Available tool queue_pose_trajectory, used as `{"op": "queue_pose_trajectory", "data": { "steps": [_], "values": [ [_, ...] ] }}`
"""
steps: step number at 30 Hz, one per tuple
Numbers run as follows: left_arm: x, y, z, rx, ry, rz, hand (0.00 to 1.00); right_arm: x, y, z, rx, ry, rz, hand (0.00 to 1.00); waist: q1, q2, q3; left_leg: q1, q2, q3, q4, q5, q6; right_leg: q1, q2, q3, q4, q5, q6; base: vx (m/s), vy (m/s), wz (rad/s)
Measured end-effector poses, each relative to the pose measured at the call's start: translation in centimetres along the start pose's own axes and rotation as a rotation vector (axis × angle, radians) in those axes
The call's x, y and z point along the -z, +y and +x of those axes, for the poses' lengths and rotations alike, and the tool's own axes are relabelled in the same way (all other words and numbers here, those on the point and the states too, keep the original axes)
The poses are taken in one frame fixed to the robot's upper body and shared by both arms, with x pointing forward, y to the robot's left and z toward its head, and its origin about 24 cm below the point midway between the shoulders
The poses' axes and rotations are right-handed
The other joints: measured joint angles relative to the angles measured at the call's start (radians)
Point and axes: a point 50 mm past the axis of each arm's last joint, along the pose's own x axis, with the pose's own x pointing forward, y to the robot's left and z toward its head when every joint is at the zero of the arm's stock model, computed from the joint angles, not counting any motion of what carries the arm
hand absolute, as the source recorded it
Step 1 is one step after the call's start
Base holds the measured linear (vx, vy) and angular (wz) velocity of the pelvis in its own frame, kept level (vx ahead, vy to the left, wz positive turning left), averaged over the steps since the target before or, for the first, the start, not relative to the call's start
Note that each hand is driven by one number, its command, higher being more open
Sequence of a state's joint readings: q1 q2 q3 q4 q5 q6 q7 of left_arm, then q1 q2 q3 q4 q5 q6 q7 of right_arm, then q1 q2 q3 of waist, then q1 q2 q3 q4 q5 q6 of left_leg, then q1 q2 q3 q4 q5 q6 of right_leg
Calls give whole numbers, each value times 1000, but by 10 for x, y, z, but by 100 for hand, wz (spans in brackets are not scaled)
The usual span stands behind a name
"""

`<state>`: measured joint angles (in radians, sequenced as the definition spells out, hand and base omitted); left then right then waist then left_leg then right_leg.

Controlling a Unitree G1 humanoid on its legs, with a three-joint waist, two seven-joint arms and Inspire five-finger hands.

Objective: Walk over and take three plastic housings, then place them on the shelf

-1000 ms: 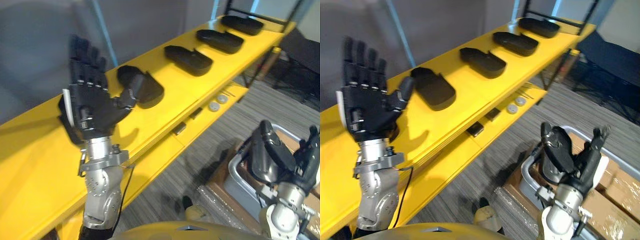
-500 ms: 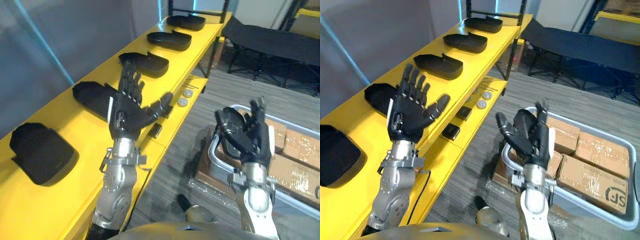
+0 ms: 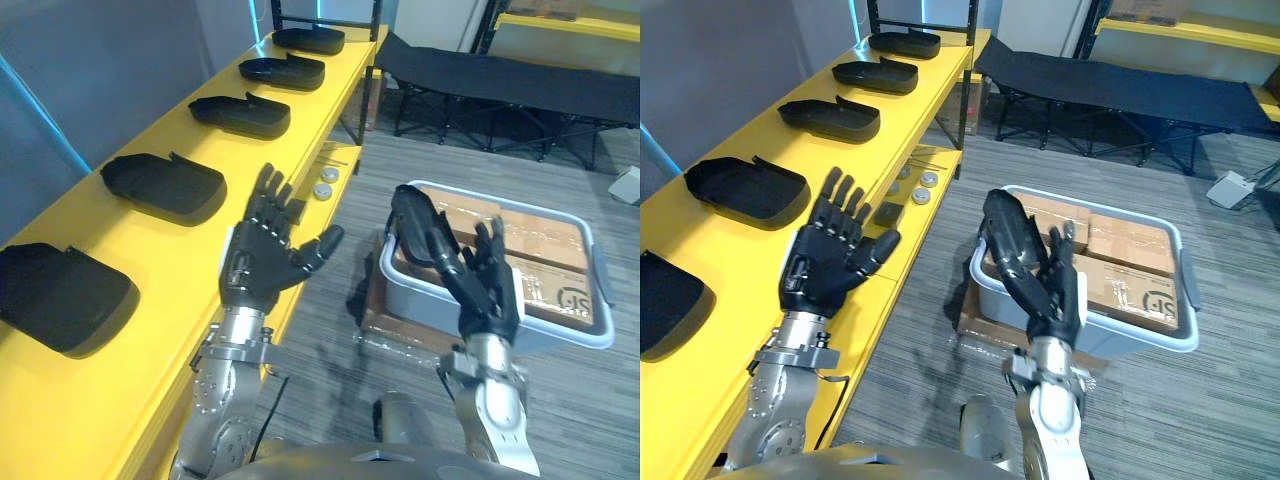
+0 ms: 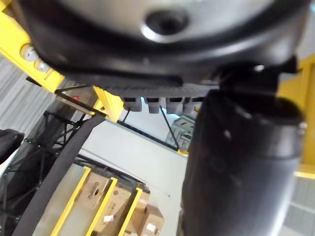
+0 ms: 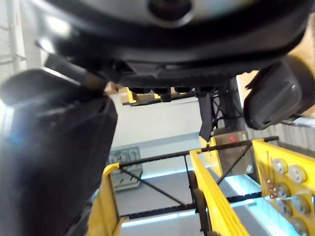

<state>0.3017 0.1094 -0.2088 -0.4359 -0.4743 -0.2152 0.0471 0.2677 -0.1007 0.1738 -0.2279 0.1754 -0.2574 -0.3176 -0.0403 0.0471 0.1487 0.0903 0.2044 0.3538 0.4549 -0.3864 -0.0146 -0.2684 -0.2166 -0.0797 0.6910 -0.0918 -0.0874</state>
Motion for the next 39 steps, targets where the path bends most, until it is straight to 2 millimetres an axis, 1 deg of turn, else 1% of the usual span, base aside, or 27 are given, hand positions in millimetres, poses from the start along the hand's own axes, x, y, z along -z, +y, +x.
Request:
{"op": "queue_pose_trajectory", "data": {
  "steps": [2, 3, 4, 5, 6, 7, 8, 9, 10, 11, 13, 14, 15, 16, 18, 20, 22, 23, 24, 26, 27, 29, 32, 34, 35, 36, 39],
  "values": [
    [-3, 7, 1, -33, -10, 17, 100, 5, 10, 5, -36, 9, -8, 100, 14, -9, -4, -10, 32, 4, 18, 5, -9, 16, -50, -2, 25, 2, 1, -1, -228, -30],
    [-3, 13, 0, -54, -8, 7, 100, 11, 16, 7, -54, 33, -6, 100, 17, -22, -9, -19, 60, -2, 29, 13, -31, 44, -81, 12, -3, 45, 21, 21, -275, -18],
    [-3, 15, 0, -59, -2, -12, 100, 13, 17, 6, -52, 45, -4, 100, 20, -36, -14, -22, 71, -10, 32, 15, -52, 60, -89, 33, -41, 129, 11, 43, -449, -15],
    [4, 18, 1, -40, 45, -145, 100, 17, 14, 3, -28, 68, -24, 100, 23, -40, -23, -33, 94, -54, 23, 18, -101, 79, -44, 52, -87, 121, 66, 44, -379, -21],
    [15, 18, 1, -27, 100, -245, 100, 20, 7, 1, -7, 82, -58, 100, 25, -22, -27, -28, 115, -72, -13, 40, -132, 78, -18, 62, -106, 98, 88, 57, -456, -30],
    [30, 15, -1, -16, 176, -340, 100, 25, -2, -1, 24, 105, -77, 100, 13, -22, -32, -24, 130, -68, -49, 66, -168, 84, -2, 59, -134, 49, 151, 59, -371, -48],
    [46, 13, -6, -27, 253, -377, 100, 27, -10, -4, 49, 121, -95, 100, 2, -30, -30, -3, 133, -43, -71, 77, -188, 105, -1, 50, -161, -13, 242, 58, -357, -52],
    [55, 14, -9, -45, 293, -394, 100, 28, -15, -5, 59, 129, -106, 100, -3, -30, -30, 11, 136, -27, -76, 80, -194, 116, 1, 35, -180, -41, 264, 60, -316, -60],
    [68, 13, -15, -71, 348, -407, 100, 27, -21, -5, 62, 133, -126, 100, -16, -26, -30, 22, 148, -18, -76, 88, -197, 130, 11, 11, -205, -76, 263, 58, -294, -57],
    [83, 15, -22, -128, 410, -418, 100, 26, -32, -5, 58, 135, -164, 100, -38, -18, -29, 19, 162, -26, -69, 103, -175, 147, 26, -17, -239, -106, 256, 77, -363, -49],
    [102, 19, -29, -212, 480, -430, 100, 23, -55, -10, 76, 147, -232, 100, -75, -17, -20, -27, 178, -60, -9, 158, -88, 154, 43, -32, -263, -117, 242, 56, -296, -14],
    [111, 25, -34, -246, 523, -419, 100, 19, -72, -18, 114, 159, -268, 100, -91, -23, -8, -63, 189, -44, 52, 221, -28, 170, 40, -45, -279, -115, 227, 44, -259, 14],
    [116, 29, -39, -272, 546, -408, 100, 17, -80, -24, 135, 168, -280, 100, -102, -29, 1, -77, 193, -29, 79, 257, -18, 189, 32, -53, -297, -113, 214, 41, -226, 15],
    [122, 33, -45, -301, 575, -402, 100, 13, -92, -30, 175, 173, -292, 100, -103, -31, 8, -84, 181, -15, 82, 243, -41, 203, 19, -57, -314, -112, 205, 37, -147, 3],
    [126, 39, -53, -335, 598, -391, 100, 8, -109, -33, 231, 170, -304, 100, -100, -9, 15, -104, 113, -27, 56, 197, -48, 214, 15, -57, -335, -107, 196, 13, -50, -10],
    [124, 54, -68, -392, 617, -301, 100, 12, -114, -32, 229, 189, -315, 100, -73, 5, 15, -105, 15, -66, -38, 172, -27, 205, 14, -48, -345, -105, 196, -29, 46, -21],
    [125, 68, -77, -456, 645, -221, 100, 23, -110, -30, 202, 228, -308, 100, -42, 7, 8, -62, -23, -135, -163, 162, -46, 181, 17, -34, -350, -97, 210, -45, 60, -20],
    [127, 77, -83, -494, 666, -178, 100, 30, -107, -23, 189, 242, -301, 100, -30, 6, 9, -48, -34, -137, -205, 174, -83, 172, 21, -23, -358, -83, 217, -64, 89, -25],
    [131, 88, -94, -545, 718, -90, 100, 42, -101, -15, 167, 278, -293, 100, -15, 4, 11, -47, -41, -129, -214, 184, -97, 180, 18, -19, -392, -49, 227, -82, 135, -20],
    [135, 103, -112, -604, 808, 55, 100, 57, -90, -2, 133, 326, -283, 100, 8, -7, 17, -47, -49, -128, -205, 184, -97, 211, 11, -24, -455, -3, 239, -80, 151, -7],
    [134, 113, -122, -619, 859, 158, 100, 66, -82, 11, 107, 352, -301, 100, 24, -25, 29, -57, -58, -133, -193, 181, -93, 231, 4, -28, -503, 31, 245, -88, 132, 5],
    [130, 121, -126, -613, 873, 237, 100, 65, -76, 27, 90, 337, -316, 100, 48, -39, 40, -104, -62, -152, -159, 175, -82, 235, 1, -47, -553, 71, 246, -127, 111, 23],
    [123, 129, -112, -582, 838, 307, 100, 39, -67, 92, 69, 228, -363, 100, 68, -48, 113, -210, -63, -200, -68, 162, -66, 235, 1, -105, -623, 132, 240, -173, 58, 37],
    [123, 125, -87, -474, 796, 312, 100, -15, -74, 159, 119, 96, -456, 100, 99, -17, 194, -305, -64, -235, 8, 150, -60, 204, 1, -136, -644, 171, 238, -272, 84, 33],
    [125, 121, -83, -447, 792, 307, 100, -29, -76, 172, 136, 65, -473, 100, 110, -8, 210, -323, -66, -244, 20, 151, -58, 194, 1, -137, -644, 177, 239, -252, 96, 20],
    [127, 116, -78, -398, 794, 310, 100, -57, -78, 192, 169, 5, -505, 100, 124, 11, 239, -350, -72, -259, 35, 154, -54, 182, -1, -142, -645, 186, 241, -120, 57, 23],
    [138, 106, -87, -317, 857, 310, 100, -103, -78, 219, 247, -82, -577, 100, 160, 41, 274, -390, -78, -283, 55, 165, -47, 167, -2, -167, -645, 196, 248, -75, 50, 24]
  ]
}}
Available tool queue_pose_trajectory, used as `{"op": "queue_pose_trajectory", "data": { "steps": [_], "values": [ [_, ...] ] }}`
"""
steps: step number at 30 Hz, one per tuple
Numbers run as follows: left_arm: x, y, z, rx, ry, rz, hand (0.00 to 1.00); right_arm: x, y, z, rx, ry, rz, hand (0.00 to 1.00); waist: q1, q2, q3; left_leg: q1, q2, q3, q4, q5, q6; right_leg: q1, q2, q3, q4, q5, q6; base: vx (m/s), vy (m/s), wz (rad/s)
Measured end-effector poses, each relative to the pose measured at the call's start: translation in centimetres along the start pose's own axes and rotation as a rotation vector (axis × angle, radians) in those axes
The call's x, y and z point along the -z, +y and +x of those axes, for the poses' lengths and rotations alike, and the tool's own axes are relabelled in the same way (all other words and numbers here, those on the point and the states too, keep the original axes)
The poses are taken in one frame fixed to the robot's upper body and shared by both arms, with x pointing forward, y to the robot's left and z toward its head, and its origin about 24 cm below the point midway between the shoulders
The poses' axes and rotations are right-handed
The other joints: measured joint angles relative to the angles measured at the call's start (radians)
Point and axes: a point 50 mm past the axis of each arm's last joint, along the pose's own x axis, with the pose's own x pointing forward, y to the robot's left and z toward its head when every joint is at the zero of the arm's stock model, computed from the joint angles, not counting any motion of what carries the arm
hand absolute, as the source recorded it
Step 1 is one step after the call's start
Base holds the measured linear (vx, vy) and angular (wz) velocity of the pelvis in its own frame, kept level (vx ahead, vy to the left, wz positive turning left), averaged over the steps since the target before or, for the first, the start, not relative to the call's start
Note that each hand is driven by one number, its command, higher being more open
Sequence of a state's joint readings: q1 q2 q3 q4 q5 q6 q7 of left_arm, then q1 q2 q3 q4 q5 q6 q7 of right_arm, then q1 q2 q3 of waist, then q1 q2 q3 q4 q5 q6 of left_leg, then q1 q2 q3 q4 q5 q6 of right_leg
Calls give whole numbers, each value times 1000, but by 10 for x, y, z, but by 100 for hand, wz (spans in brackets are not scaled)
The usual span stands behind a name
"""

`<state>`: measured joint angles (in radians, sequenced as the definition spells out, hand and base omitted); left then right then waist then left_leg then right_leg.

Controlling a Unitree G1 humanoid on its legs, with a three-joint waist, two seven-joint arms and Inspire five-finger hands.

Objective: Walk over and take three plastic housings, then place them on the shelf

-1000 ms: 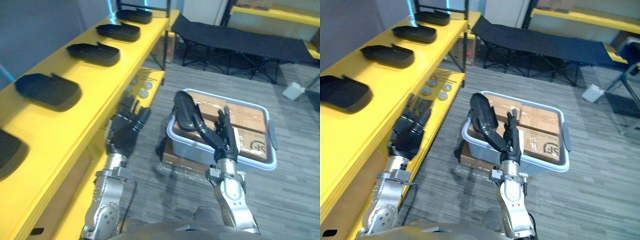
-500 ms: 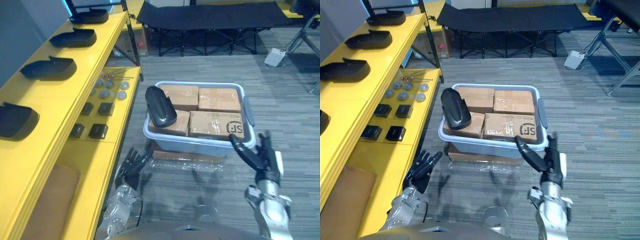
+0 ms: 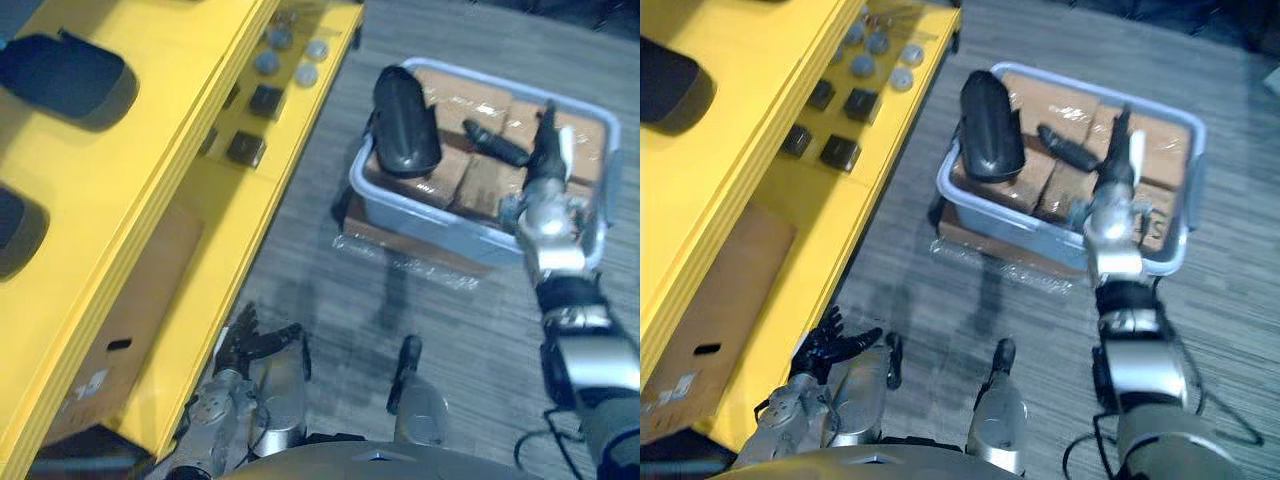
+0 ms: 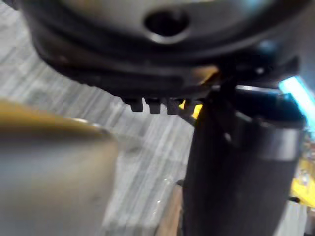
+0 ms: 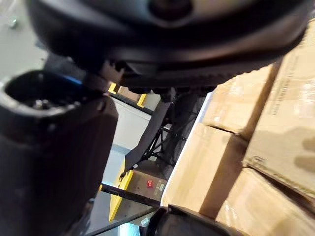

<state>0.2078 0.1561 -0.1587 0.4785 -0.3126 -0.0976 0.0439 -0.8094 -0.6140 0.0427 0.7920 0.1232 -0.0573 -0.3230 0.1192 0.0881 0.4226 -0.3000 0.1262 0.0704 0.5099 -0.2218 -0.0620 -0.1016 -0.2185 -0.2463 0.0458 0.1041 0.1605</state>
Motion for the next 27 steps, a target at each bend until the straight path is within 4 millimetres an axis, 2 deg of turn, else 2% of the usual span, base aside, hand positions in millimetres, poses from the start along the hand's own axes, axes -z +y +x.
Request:
{"op": "queue_pose_trajectory", "data": {
  "steps": [4, 8, 10, 11, 15, 17, 19, 20, 23, 27],
  "values": [
    [-1, 0, 0, 17, -32, -38, 100, -23, -4, 16, 58, 7, -19, 100, 25, 2, 15, -24, -6, -33, 9, 5, 2, -2, 1, -26, 0, 1, 0, 16, 20, 17],
    [-5, -2, 4, 41, -52, -118, 100, -36, -28, 32, 120, 59, -97, 100, 71, 20, 44, -62, -14, -68, 32, 5, 2, -14, -1, -55, 6, 2, 1, -7, 39, 17],
    [-6, -3, 5, 51, -54, -126, 100, -42, -38, 36, 142, 82, -101, 100, 83, 32, 53, -99, -16, -84, 50, 5, 2, -38, 0, -69, 17, 1, 1, -38, 33, 17],
    [-7, -4, 8, 57, -52, -134, 100, -44, -47, 39, 162, 103, -113, 100, 101, 50, 65, -114, -14, -91, 61, 5, 2, -55, -1, -74, 39, 0, 0, -52, 42, 11],
    [4, 0, 9, 31, 0, -146, 100, -37, -52, 40, 163, 191, -149, 100, 130, 69, 82, -153, -15, -91, 80, 5, 4, -107, -12, -80, 85, -9, -5, -64, 44, -3],
    [1, -5, 12, 48, -12, -174, 100, -32, -65, 41, 181, 257, -184, 100, 158, 86, 90, -190, -18, -94, 95, 8, 9, -150, -20, -82, 116, -17, -6, -79, 41, 2],
    [-1, -7, 13, 56, -23, -172, 100, -32, -70, 41, 180, 288, -199, 100, 163, 93, 90, -215, -25, -94, 100, 14, 15, -177, -28, -84, 129, -19, -4, -78, 31, 2],
    [-1, -7, 13, 56, -25, -180, 100, -29, -74, 41, 174, 309, -240, 0, 165, 94, 89, -232, -31, -94, 100, 19, 18, -194, -35, -87, 133, -19, -4, -74, 37, 5],
    [0, -8, 13, 55, -20, -209, 100, -24, -85, 40, 161, 347, -370, 0, 176, 98, 87, -262, -42, -98, 114, 21, 21, -222, -49, -92, 149, -19, -3, -53, 47, 7],
    [0, -11, 14, 65, -17, -227, 100, -23, -114, 38, 176, 401, -512, 0, 191, 105, 83, -286, -57, -108, 123, 21, 26, -233, -65, -111, 163, -23, 2, -47, 51, 14]
  ]
}}
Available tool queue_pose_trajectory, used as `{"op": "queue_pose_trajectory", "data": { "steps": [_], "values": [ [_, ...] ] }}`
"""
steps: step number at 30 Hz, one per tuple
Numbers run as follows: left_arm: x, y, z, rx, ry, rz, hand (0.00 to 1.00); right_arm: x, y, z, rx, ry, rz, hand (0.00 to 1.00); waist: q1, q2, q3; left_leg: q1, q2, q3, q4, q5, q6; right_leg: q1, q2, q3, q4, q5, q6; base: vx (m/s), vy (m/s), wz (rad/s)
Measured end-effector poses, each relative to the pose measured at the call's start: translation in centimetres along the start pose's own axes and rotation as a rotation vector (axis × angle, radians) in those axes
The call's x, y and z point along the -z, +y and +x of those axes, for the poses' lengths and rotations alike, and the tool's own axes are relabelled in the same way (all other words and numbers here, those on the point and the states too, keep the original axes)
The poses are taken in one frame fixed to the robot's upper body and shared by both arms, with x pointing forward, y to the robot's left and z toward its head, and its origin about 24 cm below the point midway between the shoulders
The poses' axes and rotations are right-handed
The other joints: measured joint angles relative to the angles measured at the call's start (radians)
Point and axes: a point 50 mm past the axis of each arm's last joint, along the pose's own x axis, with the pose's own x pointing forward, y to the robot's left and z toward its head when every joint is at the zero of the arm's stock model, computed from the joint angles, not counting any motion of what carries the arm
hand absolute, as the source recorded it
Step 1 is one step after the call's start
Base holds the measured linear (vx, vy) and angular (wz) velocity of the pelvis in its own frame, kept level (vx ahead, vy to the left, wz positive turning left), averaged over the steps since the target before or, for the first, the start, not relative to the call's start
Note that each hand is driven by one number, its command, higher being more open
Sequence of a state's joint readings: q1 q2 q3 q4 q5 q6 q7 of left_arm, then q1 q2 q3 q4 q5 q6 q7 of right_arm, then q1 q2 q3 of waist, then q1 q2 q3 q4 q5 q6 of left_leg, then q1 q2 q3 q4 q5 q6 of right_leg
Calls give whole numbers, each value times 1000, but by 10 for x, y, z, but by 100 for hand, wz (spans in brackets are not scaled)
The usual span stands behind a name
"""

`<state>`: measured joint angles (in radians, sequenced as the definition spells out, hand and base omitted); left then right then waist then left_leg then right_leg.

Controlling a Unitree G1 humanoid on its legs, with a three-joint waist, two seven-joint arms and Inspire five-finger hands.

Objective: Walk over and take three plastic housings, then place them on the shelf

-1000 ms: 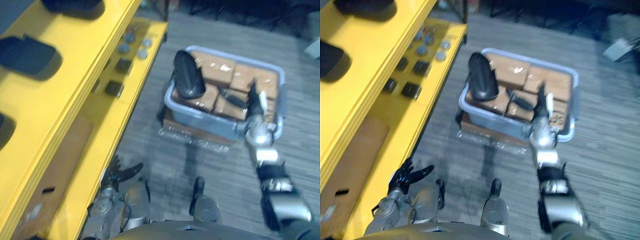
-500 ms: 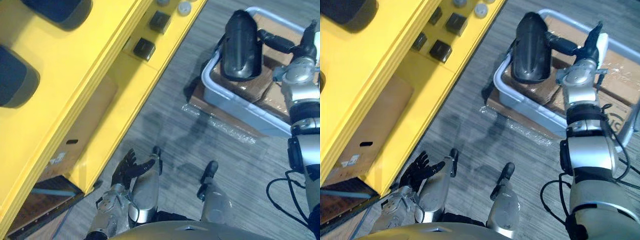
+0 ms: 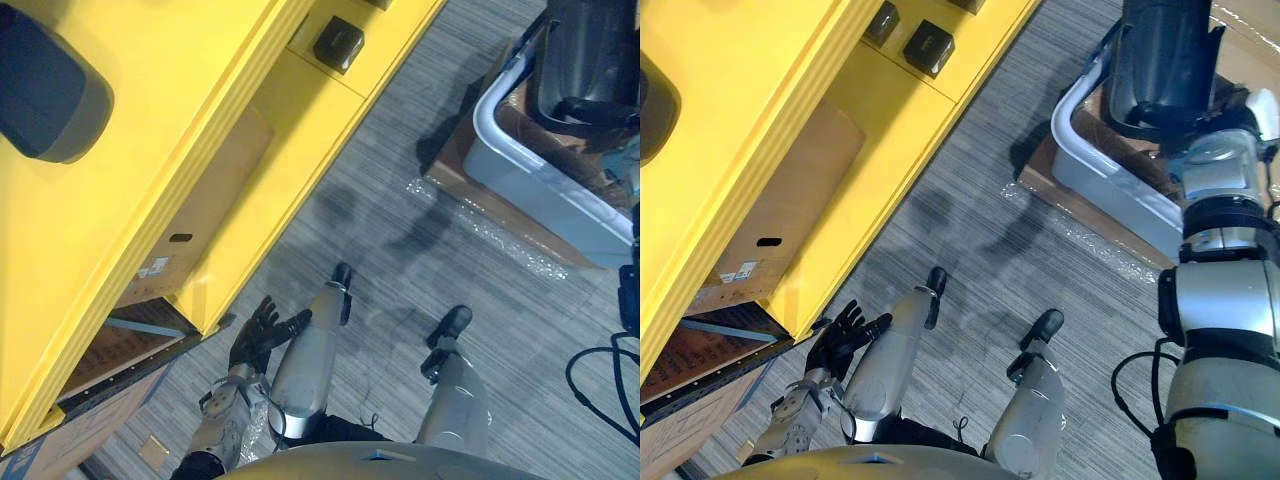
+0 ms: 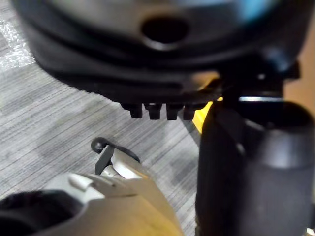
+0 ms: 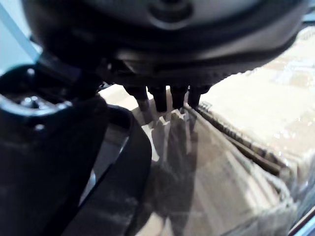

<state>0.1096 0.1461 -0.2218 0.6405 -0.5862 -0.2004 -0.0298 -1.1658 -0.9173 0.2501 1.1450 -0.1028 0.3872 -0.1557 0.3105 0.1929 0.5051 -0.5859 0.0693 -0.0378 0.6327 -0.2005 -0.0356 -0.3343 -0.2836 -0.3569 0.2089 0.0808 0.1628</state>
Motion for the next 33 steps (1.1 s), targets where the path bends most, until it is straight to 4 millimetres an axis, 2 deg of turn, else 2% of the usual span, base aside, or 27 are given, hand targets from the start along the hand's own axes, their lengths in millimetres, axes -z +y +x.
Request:
{"op": "queue_pose_trajectory", "data": {
  "steps": [4, 7, 10, 13, 17, 19, 21, 25, 27, 31, 33],
  "values": [
    [0, -1, 0, -1, 5, 5, 100, 10, -12, 3, 46, 17, -141, 0, 3, 5, -3, -3, -6, -3, 4, -2, 4, 2, -13, -11, 16, -10, 5, -28, 19, 9],
    [-1, -1, 1, 0, 4, 5, 100, 16, -18, 4, 68, 30, -177, 0, 2, 5, -3, -3, -4, -9, 2, -3, 3, 6, -12, -25, 15, -13, 3, -1, -5, 5],
    [-4, -1, 2, -7, -8, -1, 100, 17, -21, 4, 74, 34, -128, 0, -3, 5, -3, -2, 3, -13, 4, -3, 3, 9, -8, -35, 14, -14, 2, 4, -7, 2],
    [-9, -3, 3, -8, -26, -3, 100, 16, -13, 4, 88, -7, -97, 0, -15, 4, -3, 11, 16, -21, 5, -3, 1, 34, 6, -54, 4, -16, -1, 16, -36, 4],
    [-18, -10, 3, 19, -62, -9, 100, 23, 7, 1, 86, -48, -113, 0, -18, 0, -1, 61, 34, -18, -12, -5, -5, 78, 22, -63, -5, -21, -10, -12, -28, -3],
    [-26, -11, 3, 25, -94, -14, 100, 24, 15, 0, 76, -84, -119, 0, -22, -11, 0, 81, 44, -16, -26, -2, -13, 93, 31, -63, -12, -23, -14, -27, -32, -8],
    [-33, -7, 1, 17, -127, -17, 100, 21, 28, -4, 50, -138, -116, 0, -39, -39, 2, 104, 51, -16, -46, 4, -24, 109, 41, -63, -23, -24, -18, -17, -42, -5],
    [-41, 4, -10, 9, -163, 18, 100, 25, 60, -14, -16, -230, -181, 0, -69, -122, 1, 185, 65, 4, -105, 18, -38, 165, 58, -52, -57, -24, -26, 20, -47, -9],
    [-47, 2, -15, 15, -193, 31, 100, 33, 68, -17, -16, -243, -210, 0, -74, -146, 1, 213, 65, 10, -127, 23, -41, 187, 60, -50, -70, -22, -29, 37, -34, -2],
    [-69, -8, -19, 53, -288, 51, 100, 46, 74, -20, 0, -232, -262, 0, -97, -168, 2, 247, 65, 16, -154, 33, -44, 216, 63, -50, -91, -13, -34, 0, 0, -2],
    [-82, -12, -23, 76, -340, 58, 100, 45, 76, -24, 18, -263, -263, 0, -112, -179, 1, 257, 66, 25, -164, 37, -46, 218, 66, -43, -99, -8, -36, -3, 4, -11]
  ]
}}
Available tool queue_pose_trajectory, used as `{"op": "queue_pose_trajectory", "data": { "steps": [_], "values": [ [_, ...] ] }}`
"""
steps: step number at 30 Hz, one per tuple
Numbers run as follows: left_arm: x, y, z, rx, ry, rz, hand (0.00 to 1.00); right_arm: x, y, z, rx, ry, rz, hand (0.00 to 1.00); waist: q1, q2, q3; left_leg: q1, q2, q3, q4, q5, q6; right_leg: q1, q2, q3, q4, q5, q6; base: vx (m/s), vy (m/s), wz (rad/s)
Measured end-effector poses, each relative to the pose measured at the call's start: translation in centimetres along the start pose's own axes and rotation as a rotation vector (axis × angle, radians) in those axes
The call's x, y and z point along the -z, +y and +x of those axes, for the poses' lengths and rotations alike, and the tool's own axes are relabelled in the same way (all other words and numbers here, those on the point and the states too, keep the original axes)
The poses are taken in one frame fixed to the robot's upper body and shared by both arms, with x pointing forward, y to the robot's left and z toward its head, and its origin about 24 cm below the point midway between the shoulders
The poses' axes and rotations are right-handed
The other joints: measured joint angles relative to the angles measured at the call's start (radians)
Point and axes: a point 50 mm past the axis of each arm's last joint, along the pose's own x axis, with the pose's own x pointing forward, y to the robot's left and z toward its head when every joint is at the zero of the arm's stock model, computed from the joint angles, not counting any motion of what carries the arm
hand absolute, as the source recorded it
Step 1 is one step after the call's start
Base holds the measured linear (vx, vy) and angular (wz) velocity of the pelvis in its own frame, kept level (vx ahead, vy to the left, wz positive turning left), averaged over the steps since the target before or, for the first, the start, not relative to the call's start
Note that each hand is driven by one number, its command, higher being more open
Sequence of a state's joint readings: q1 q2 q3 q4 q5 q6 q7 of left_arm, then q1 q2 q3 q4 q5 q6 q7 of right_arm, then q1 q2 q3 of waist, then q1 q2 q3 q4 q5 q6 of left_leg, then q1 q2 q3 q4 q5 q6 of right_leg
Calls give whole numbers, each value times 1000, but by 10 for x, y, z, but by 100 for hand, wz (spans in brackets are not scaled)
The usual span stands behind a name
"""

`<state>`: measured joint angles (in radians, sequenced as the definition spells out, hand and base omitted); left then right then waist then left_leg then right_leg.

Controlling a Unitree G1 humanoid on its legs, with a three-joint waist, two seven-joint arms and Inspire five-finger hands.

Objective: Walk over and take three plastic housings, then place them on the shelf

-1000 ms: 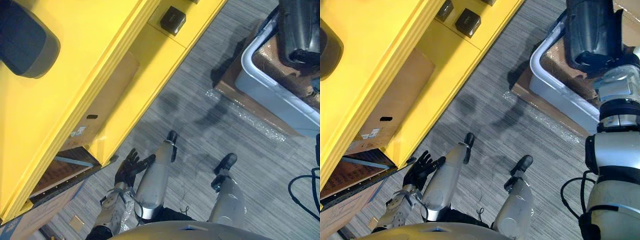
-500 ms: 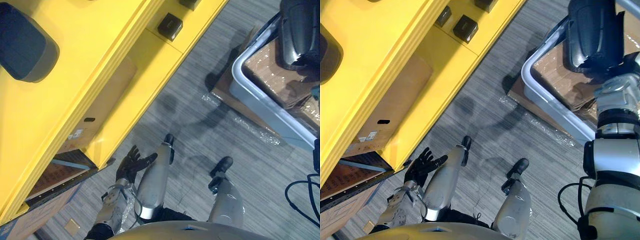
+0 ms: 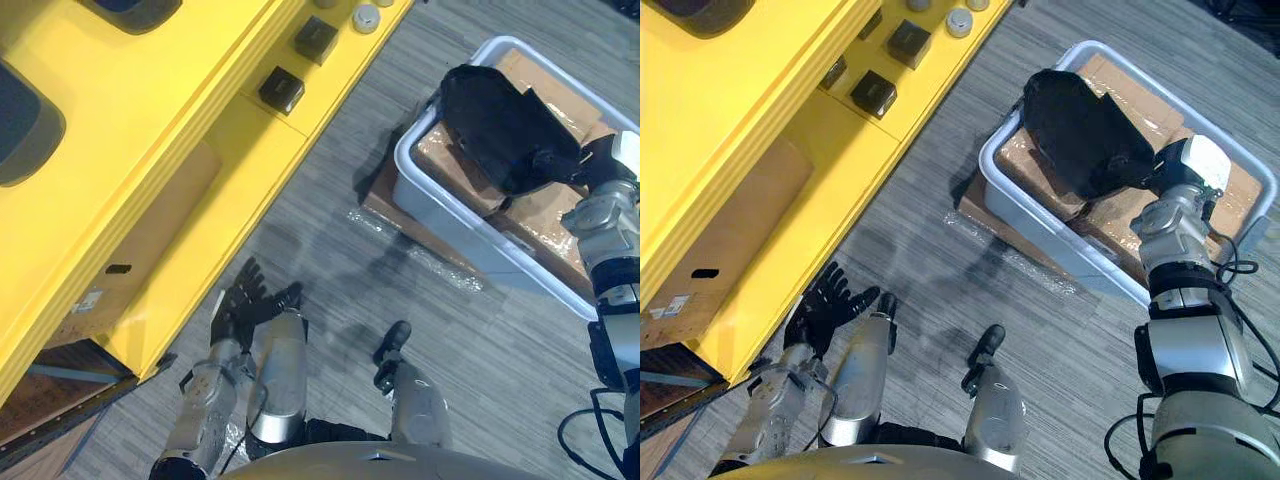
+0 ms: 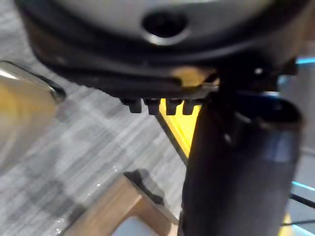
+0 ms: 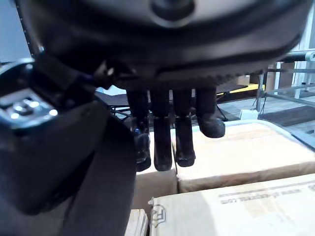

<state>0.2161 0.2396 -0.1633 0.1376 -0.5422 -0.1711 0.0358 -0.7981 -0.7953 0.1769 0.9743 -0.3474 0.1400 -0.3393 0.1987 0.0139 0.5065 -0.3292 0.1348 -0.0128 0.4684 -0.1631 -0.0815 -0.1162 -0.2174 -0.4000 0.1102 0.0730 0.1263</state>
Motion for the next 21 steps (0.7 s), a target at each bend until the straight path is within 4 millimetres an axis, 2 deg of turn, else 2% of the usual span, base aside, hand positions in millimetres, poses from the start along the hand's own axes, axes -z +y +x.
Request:
{"op": "queue_pose_trajectory", "data": {
  "steps": [3, 8, 13, 16, 21],
  "values": [
    [-19, -7, 1, 42, -74, 13, 100, -3, 4, -6, 45, -27, -1, 0, -16, -20, -1, 40, 15, 21, -22, 6, -2, 28, 13, 19, -31, 17, -6, 0, -18, -18],
    [-32, -22, 9, 116, -119, 64, 100, -3, 10, -16, 110, -59, -3, 0, -44, -42, -11, 59, 22, 33, -42, 11, -9, 40, 29, 32, -50, 22, -13, -22, -12, -10],
    [-45, -42, 22, 210, -136, 111, 100, -2, 36, -33, 90, -38, 59, 0, -67, -72, -33, 67, 35, 43, -48, 15, -16, 40, 43, 49, -62, 31, -19, 1, -6, -8],
    [-50, -60, 33, 287, -91, 39, 100, -7, 47, -41, 78, -50, 91, 0, -72, -78, -45, 78, 37, 57, -51, 16, -17, 39, 43, 66, -62, 35, -21, -3, 10, -13],
    [-50, -95, 57, 411, 63, -94, 100, -29, 56, -50, 86, -106, 166, 0, -89, -82, -58, 95, 47, 85, -46, 14, -18, 38, 49, 98, -62, 44, -24, -34, 21, -17]
  ]
}}
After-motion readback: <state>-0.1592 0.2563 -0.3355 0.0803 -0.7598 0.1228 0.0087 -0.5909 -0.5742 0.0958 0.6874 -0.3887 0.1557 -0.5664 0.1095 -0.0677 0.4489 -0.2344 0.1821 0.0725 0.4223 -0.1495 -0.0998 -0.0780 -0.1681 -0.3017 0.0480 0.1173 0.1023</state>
